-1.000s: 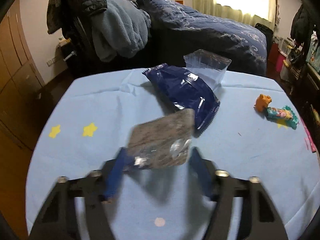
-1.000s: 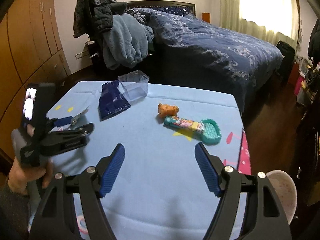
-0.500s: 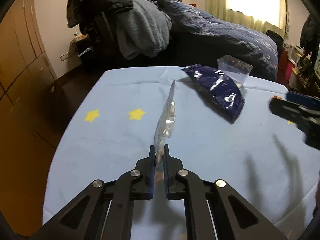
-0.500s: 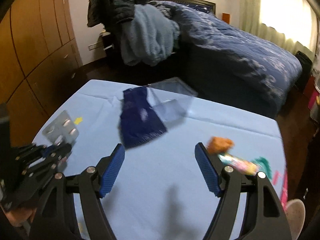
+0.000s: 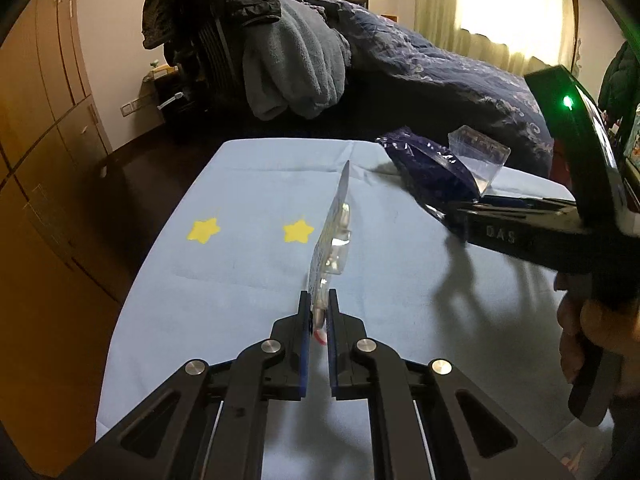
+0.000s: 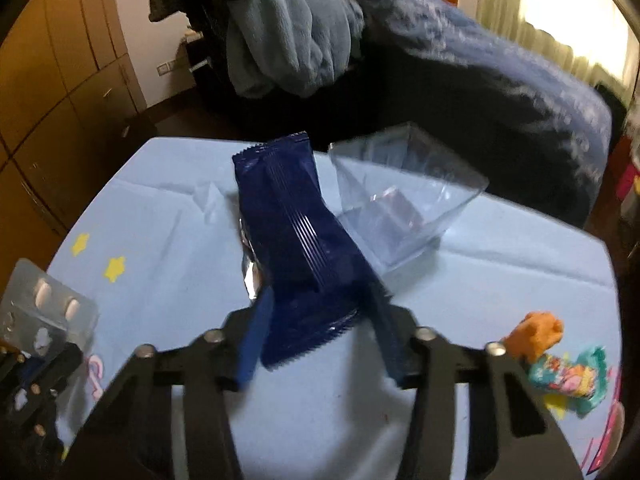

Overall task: Collect trash
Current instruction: 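Carry the blister pack and blue bag over the wastebasket and open both tools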

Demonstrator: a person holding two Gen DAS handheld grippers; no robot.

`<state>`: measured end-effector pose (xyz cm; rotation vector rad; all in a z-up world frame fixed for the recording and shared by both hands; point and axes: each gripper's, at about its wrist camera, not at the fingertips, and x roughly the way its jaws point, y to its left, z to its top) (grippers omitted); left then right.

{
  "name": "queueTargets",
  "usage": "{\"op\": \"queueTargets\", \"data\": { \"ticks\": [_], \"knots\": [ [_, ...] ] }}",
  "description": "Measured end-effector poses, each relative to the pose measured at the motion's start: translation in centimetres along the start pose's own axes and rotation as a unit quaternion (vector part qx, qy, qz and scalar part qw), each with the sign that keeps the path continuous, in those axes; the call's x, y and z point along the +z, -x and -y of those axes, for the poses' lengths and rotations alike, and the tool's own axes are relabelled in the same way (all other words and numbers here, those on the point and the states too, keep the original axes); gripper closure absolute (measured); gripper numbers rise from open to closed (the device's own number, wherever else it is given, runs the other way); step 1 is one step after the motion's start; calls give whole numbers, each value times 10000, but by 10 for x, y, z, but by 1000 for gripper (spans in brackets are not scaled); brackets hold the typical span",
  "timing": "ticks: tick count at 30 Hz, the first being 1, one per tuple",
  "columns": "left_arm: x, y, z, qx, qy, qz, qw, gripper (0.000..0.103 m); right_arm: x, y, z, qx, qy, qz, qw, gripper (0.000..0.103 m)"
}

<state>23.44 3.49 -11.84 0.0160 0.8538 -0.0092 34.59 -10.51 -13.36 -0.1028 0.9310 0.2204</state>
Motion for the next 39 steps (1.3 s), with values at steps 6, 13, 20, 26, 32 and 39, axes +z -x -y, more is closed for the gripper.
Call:
{"op": "queueTargets", "data": {
  "ticks": [6, 13, 20, 26, 32, 39],
  "knots": [
    [0, 11, 0, 9, 44, 81, 10000, 95, -15, 25, -2, 169, 122, 103, 9997, 87],
    [-6, 42, 16, -25, -64, 270, 9996, 95, -48, 88, 20, 407, -201, 342, 9984, 87],
    [-16, 76, 54, -321, -341, 470, 9978, 95, -105, 157, 89, 340, -999, 617, 9925, 87],
    [-18, 92, 108, -696, -751, 575, 9931, 95, -161, 211, 163, -84, -1724, 889, 9810, 87],
    [-17, 104, 167, -1105, -1187, 671, 9845, 95, -208, 250, 224, -569, -2321, 1121, 9645, 87],
    [-13, 111, 248, -1671, -1708, 690, 9686, 95, -258, 283, 280, -1235, -2892, 1315, 9401, 86]
  ]
}}
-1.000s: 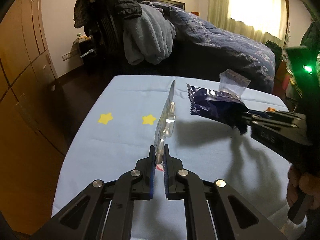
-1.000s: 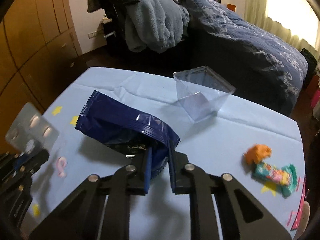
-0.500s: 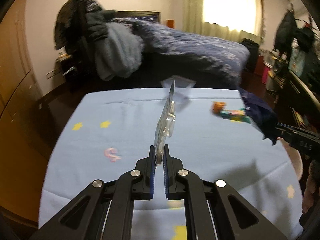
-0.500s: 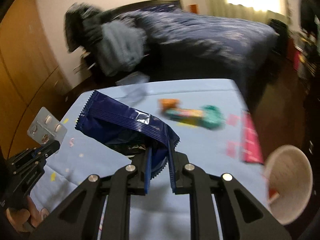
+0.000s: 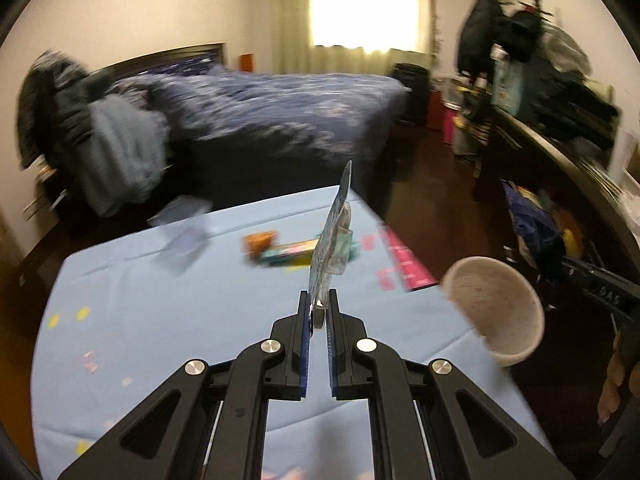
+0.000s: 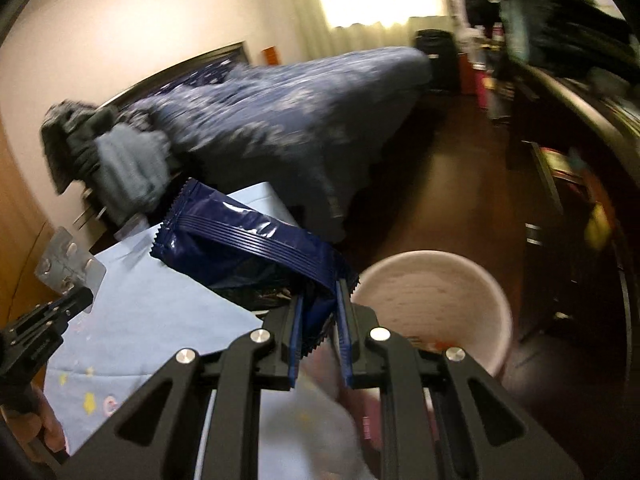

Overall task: Collect trash
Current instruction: 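Carry the blister pack and blue bag over the wastebasket and open both tools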

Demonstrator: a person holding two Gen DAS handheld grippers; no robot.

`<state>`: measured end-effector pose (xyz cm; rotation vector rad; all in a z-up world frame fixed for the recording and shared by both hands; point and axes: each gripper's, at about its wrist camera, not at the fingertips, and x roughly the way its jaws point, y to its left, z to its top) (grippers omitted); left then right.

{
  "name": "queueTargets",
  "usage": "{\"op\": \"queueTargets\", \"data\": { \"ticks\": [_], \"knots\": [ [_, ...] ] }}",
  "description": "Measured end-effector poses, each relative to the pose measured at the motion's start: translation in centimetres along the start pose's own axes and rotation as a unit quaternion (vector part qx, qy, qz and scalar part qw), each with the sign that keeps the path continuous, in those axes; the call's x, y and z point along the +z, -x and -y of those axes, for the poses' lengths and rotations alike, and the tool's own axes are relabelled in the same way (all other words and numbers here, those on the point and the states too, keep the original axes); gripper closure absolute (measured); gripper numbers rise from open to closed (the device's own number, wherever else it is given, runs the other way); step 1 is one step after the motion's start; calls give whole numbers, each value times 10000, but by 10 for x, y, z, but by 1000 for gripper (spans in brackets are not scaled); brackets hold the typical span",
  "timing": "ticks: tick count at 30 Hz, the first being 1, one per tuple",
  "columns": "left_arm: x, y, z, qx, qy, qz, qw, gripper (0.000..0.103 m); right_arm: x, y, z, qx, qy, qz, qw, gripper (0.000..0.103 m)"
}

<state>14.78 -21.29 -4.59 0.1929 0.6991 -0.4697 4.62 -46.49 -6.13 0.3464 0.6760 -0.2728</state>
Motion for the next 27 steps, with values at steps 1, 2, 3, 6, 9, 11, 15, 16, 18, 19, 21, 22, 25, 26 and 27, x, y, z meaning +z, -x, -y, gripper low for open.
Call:
{"op": "queueTargets", "data": {
  "ticks": [1, 2, 3, 6, 9, 11, 15, 16, 18, 19, 21, 22, 25, 26, 27],
  "knots": [
    [4, -4, 9, -83, -62, -9, 9999, 95, -2, 1, 8, -80, -52, 15, 10000, 86],
    [8, -8, 23, -216, -147, -19, 9997, 95, -3, 1, 19, -209, -132, 34, 9997, 86],
    [12, -13, 35, -324, -212, -29, 9992, 95, -4, 0, 30, -349, -224, 44, 9991, 86],
    [25, -33, 80, -730, -452, -90, 9963, 95, -9, -7, 56, -564, -463, -24, 9973, 86],
    [31, -50, 112, -999, -555, -189, 9933, 95, -14, -20, 79, -781, -662, -130, 9947, 86],
    [34, -61, 132, -1126, -632, -251, 9913, 95, -17, -27, 93, -982, -731, -158, 9924, 86],
    [36, -81, 159, -1289, -768, -382, 9879, 95, -21, -44, 115, -1218, -859, -257, 9885, 86],
    [35, -89, 165, -1336, -779, -450, 9869, 95, -22, -46, 119, -1245, -867, -279, 9880, 86],
    [33, -98, 174, -1379, -820, -538, 9856, 95, -24, -55, 124, -1336, -852, -339, 9868, 86],
    [31, -107, 181, -1397, -851, -628, 9845, 95, -26, -60, 126, -1372, -845, -379, 9862, 85],
    [30, -116, 187, -1402, -879, -738, 9835, 95, -27, -68, 127, -1398, -804, -453, 9859, 84],
    [28, -121, 190, -1424, -891, -789, 9826, 95, -28, -72, 129, -1413, -784, -486, 9857, 80],
    [23, -130, 195, -1463, -885, -872, 9814, 78, -32, -79, 132, -1428, -807, -507, 9852, 72],
    [22, -131, 196, -1481, -860, -874, 9813, 72, -33, -81, 133, -1414, -820, -523, 9852, 71],
    [21, -132, 195, -1499, -831, -867, 9814, 58, -35, -84, 134, -1378, -819, -547, 9856, 71]
  ]
}}
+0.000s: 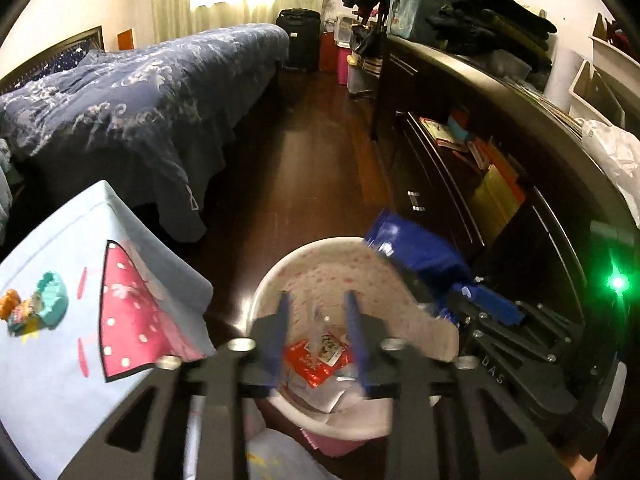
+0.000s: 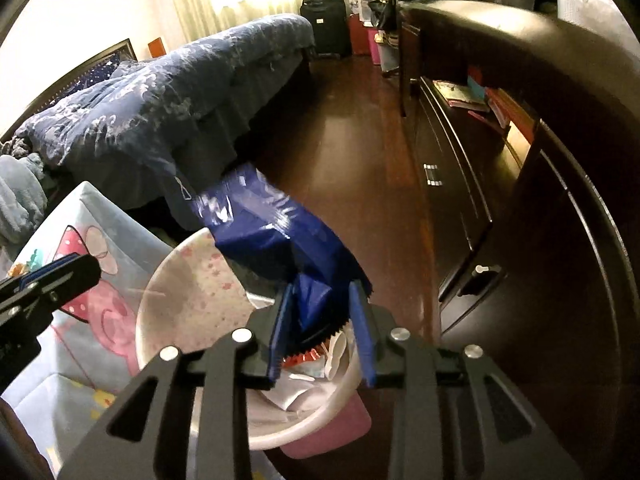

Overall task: Collect trash
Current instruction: 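Carry the blister pack and blue bag over the wastebasket and open both tools, then grasp the clear plastic cup with the left tool while the right tool grasps the orange toy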

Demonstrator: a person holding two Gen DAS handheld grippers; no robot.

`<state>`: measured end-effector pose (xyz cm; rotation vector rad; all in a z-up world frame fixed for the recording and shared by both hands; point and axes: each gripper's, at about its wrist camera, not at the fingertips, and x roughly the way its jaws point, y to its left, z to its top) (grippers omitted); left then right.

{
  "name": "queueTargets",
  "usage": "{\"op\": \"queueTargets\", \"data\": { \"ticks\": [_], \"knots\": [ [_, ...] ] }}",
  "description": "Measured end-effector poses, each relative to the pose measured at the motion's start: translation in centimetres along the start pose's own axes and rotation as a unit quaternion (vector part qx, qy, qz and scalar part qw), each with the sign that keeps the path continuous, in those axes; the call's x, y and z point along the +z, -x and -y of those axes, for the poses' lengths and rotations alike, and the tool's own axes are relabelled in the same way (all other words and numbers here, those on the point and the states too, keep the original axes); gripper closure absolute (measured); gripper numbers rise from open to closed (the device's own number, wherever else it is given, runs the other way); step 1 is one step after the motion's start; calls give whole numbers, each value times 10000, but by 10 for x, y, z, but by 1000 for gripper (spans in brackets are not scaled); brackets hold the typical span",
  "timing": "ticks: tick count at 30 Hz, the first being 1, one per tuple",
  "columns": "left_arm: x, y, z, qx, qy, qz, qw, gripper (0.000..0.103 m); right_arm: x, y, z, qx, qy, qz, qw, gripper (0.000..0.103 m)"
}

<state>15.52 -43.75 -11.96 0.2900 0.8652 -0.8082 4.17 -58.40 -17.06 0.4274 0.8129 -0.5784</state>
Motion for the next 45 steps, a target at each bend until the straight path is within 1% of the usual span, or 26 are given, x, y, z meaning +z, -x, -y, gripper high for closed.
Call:
{"op": "queueTargets", "data": {
  "ticks": [1, 3, 4, 6, 8, 11, 12, 15, 16, 18, 19, 20, 22, 24, 25, 27, 28, 30, 32, 33, 34, 35, 37, 40, 42, 45],
  "knots": [
    [0, 0, -2, 10, 55, 41, 10000, 46, 0, -2, 0, 20, 6, -18, 10000, 70],
    [0, 1, -5, -5, 137, 112, 9998, 37, -1, -4, -1, 50, 23, -43, 10000, 70],
    [0, 3, -6, -21, 147, 130, 9998, 36, -1, -4, -2, 83, 37, -58, 9999, 69],
    [2, 5, -8, -18, 168, 137, 9998, 33, -1, -4, -5, 133, 72, -51, 9999, 63],
    [3, 12, -12, -8, 226, 226, 9995, 29, -2, 1, -8, 103, 112, 25, 9999, 55],
    [1, 30, -24, 84, 309, 377, 9988, 27, -1, 15, -14, 169, 134, 163, 9996, 54],
    [0, 38, -28, 121, 326, 428, 9985, 23, 0, 20, -17, 243, 139, 198, 9994, 54],
    [-7, 67, -49, 556, 303, 688, 9956, 14, 2, 44, -36, 532, 309, 376, 9974, 46],
    [-11, 78, -60, 786, 286, 798, 9933, 12, 3, 53, -47, 625, 427, 448, 9961, 44],
    [-18, 94, -82, 1302, 304, 922, 9867, 11, 4, 67, -69, 813, 678, 540, 9929, 42],
    [-23, 103, -100, 1593, 338, 981, 9818, 10, 4, 73, -82, 932, 815, 562, 9907, 41],
    [-25, 106, -111, 1742, 358, 976, 9792, 10, 3, 79, -97, 1087, 959, 571, 9878, 40],
    [-33, 109, -146, 2112, 504, 842, 9725, 11, 0, 87, -122, 1301, 1230, 560, 9822, 39],
    [-37, 109, -174, 2272, 730, 785, 9679, 11, -3, 91, -148, 1422, 1503, 571, 9767, 38],
    [-40, 110, -192, 2391, 895, 739, 9640, 11, -6, 93, -162, 1469, 1658, 568, 9735, 38],
    [-43, 114, -222, 2635, 1173, 768, 9544, 11, -10, 95, -184, 1558, 1873, 549, 9683, 38],
    [-43, 117, -243, 2796, 1385, 819, 9465, 11, -12, 95, -197, 1618, 1999, 516, 9650, 38],
    [-40, 119, -271, 2922, 1598, 871, 9389, 11, -14, 95, -212, 1703, 2126, 467, 9611, 38],
    [-34, 116, -292, 3070, 1645, 857, 9335, 11, -15, 94, -229, 1799, 2247, 411, 9568, 39],
    [-32, 113, -301, 3113, 1653, 839, 9321, 11, -15, 94, -237, 1848, 2311, 388, 9544, 38],
    [-28, 108, -314, 3080, 1676, 806, 9330, 11, -15, 94, -242, 1867, 2360, 380, 9529, 39],
    [-25, 102, -324, 2970, 1720, 772, 9361, 11, -15, 94, -250, 1878, 2429, 378, 9509, 39],
    [-21, 91, -340, 2867, 1792, 704, 9385, 11, -14, 94, -262, 1879, 2549, 399, 9477, 39],
    [-18, 72, -361, 2858, 1877, 542, 9382, 10, -10, 89, -281, 1864, 2709, 397, 9436, 39],
    [-20, 67, -368, 3025, 1881, 508, 9330, 10, -5, 83, -292, 1827, 2772, 414, 9424, 39],
    [-22, 64, -373, 2892, 1907, 442, 9370, 12, 4, 68, -308, 1781, 2784, 351, 9432, 39]
  ]
}}
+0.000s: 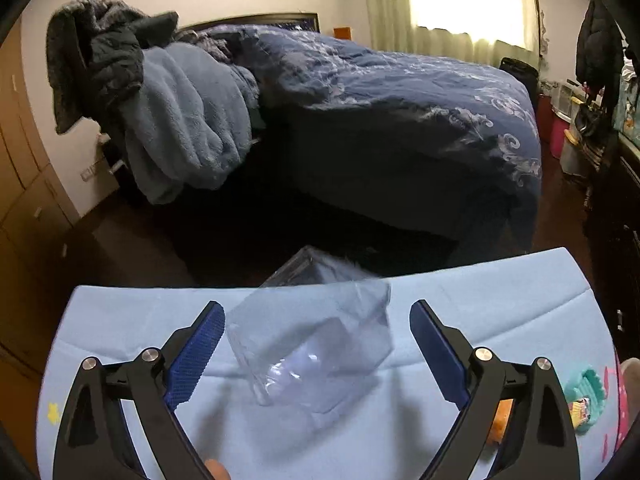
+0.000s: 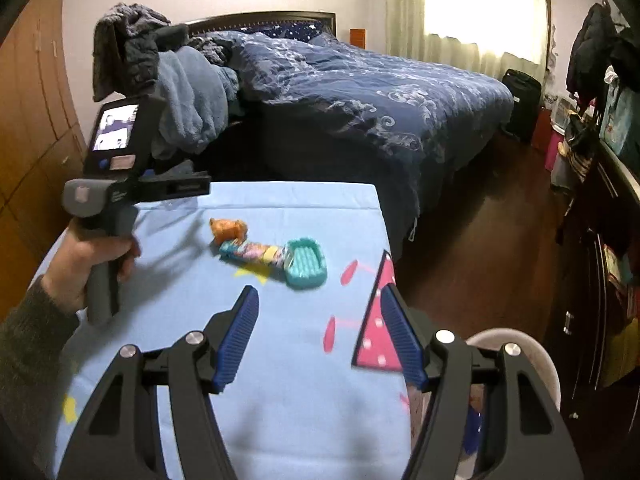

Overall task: Collect trash
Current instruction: 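Grasp the clear plastic cup with the left tool while the right tool grasps the orange toy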

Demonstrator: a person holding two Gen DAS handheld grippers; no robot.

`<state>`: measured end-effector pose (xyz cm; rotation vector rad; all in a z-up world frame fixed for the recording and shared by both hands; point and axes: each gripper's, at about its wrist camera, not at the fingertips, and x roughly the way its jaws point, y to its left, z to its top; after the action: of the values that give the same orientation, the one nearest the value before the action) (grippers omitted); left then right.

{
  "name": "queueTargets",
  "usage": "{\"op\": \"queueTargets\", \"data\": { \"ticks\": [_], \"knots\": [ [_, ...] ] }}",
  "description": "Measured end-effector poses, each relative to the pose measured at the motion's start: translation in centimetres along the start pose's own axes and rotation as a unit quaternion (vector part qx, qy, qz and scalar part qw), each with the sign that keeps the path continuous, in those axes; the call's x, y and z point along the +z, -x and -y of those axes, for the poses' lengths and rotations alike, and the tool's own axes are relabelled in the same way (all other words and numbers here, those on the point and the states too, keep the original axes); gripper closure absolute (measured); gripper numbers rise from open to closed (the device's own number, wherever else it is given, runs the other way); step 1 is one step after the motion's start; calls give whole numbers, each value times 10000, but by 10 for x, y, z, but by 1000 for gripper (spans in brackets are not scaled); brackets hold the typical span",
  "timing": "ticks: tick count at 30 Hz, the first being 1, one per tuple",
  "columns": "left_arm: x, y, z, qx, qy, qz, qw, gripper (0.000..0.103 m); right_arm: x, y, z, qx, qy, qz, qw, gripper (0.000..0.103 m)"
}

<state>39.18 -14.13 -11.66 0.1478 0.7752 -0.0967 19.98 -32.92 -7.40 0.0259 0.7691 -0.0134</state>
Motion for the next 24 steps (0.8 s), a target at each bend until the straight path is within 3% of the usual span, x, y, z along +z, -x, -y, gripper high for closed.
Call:
{"op": "queueTargets", "data": {
  "ticks": [3, 4, 6, 10, 19, 24],
  "knots": [
    [-2, -7, -2, -89, -17, -191, 9998, 27, 11, -28, -3, -18, -7, -165, 9999, 38],
    [-4, -11, -1, -100, -65, -282, 9995, 37, 14, -38, -4, -21, 13, -227, 9997, 39],
    [-7, -19, -1, -108, -102, -478, 9987, 43, 16, -55, -7, -43, 43, -355, 9993, 39],
    [-10, -13, -6, -75, -120, -428, 9990, 53, 21, -78, -19, 64, 171, -502, 9986, 39],
    [-28, 17, -39, 20, -35, -282, 9996, 57, 41, -104, -76, 448, 804, -397, 9950, 38],
    [-36, 30, -63, -28, 97, -235, 9997, 57, 48, -129, -94, 419, 965, -561, 9929, 37]
  ]
}}
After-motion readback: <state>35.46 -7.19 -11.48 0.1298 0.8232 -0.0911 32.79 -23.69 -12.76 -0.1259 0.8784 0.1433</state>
